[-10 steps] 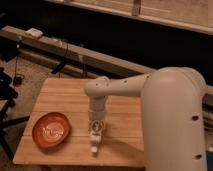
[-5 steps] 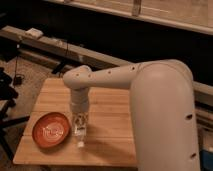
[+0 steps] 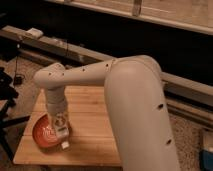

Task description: Place the bottle in the ceramic bowl

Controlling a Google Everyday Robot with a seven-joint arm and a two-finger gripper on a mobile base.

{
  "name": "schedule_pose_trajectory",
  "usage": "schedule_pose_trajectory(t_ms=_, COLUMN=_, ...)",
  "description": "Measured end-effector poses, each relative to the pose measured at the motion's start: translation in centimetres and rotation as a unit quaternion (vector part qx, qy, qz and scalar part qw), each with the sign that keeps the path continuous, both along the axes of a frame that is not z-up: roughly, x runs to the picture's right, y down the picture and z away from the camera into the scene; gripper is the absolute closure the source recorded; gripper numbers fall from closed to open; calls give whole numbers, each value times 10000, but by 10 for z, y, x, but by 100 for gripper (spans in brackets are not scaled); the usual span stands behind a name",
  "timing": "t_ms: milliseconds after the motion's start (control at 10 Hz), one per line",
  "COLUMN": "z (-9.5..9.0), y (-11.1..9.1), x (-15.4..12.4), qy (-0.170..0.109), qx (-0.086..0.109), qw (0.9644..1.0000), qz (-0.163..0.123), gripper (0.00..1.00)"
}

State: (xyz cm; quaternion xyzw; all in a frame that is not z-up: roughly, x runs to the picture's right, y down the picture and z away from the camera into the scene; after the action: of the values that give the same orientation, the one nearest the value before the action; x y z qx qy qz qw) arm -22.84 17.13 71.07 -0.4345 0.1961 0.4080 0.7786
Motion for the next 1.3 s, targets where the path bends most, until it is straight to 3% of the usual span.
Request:
schedule_pose_trajectory(t_ms=200, z=5, y=2, x=-19, qy=-427, qx=42, qw=9989, qz=-207, gripper=90)
schedule_pose_trajectory(t_ms=800, z=28, y=8, x=-51, qy=-1012, qx=128, qw=9945, qz=-252, gripper=26)
schedule_pose_trajectory(t_ms=900, z=30, y=7, x=-57, qy=-1075, qx=161, qw=9938, qz=-256, gripper=21)
schedule_pose_trajectory(t_ms=1300, z=28, y=5, x=-61, qy=-1156, qx=215, qw=9928, qz=-216, gripper=20)
